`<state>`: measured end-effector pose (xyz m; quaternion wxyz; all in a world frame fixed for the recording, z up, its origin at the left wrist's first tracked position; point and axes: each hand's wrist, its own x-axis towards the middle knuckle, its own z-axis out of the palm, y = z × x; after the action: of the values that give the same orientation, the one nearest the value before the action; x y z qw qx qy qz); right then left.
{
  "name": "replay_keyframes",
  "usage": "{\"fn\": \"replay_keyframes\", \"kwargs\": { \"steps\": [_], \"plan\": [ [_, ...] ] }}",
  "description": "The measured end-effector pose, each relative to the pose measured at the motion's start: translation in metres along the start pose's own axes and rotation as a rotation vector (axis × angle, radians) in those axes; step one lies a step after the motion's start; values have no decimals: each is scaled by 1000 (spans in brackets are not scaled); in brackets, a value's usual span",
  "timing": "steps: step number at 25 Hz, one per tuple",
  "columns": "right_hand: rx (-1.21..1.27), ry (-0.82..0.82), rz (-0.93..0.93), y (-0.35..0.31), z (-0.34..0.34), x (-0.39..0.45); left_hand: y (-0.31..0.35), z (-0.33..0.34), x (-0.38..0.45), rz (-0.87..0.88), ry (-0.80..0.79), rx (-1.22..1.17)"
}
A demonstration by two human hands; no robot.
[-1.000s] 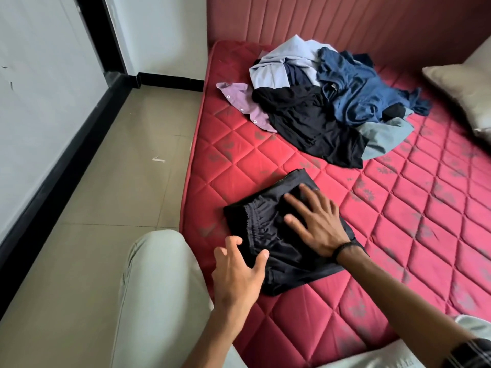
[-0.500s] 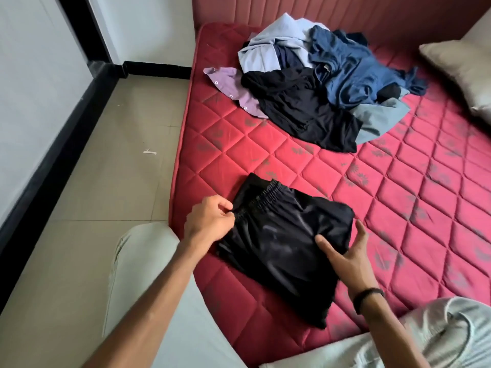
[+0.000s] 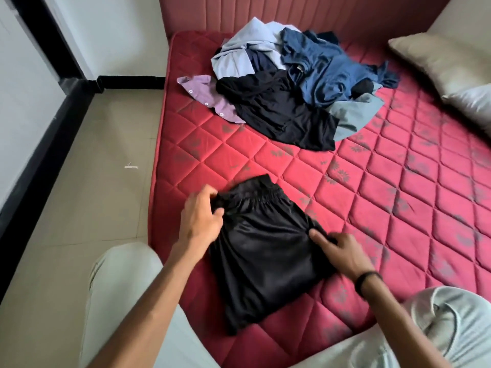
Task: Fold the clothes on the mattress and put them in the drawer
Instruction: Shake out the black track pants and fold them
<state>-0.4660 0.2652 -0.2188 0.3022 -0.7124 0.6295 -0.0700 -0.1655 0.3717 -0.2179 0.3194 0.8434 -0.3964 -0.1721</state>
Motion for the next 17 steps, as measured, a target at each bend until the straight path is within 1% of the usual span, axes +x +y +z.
{"fn": "replay_keyframes", "kwargs": {
  "steps": [2,3,5,6,8,10,11,13,15,17],
  "plan": [
    [4,53,15,14,18,-36,33,4,34,245,69,46],
    [-9,80,31,17,27,-48,54,12,39,336,67,77],
    [-19,145,60,13,41,-62,75,39,19,461,16,143],
    [-22,173,76,6,42,-64,74,58,-2,498,-39,193],
    [-75,171,128,-7,38,-64,50,89,-42,506,-112,321],
    [-124,106,151,-14,32,-59,21,102,-50,505,-114,432],
    [-139,64,154,-17,29,-56,15,98,-46,454,-122,446],
    [-183,-4,173,-21,20,-51,14,82,-38,380,-102,435],
    [-219,-34,184,-28,16,-43,13,65,-38,291,8,388],
    [-155,-46,168,-38,13,-34,12,44,-48,150,84,252]
  ]
}}
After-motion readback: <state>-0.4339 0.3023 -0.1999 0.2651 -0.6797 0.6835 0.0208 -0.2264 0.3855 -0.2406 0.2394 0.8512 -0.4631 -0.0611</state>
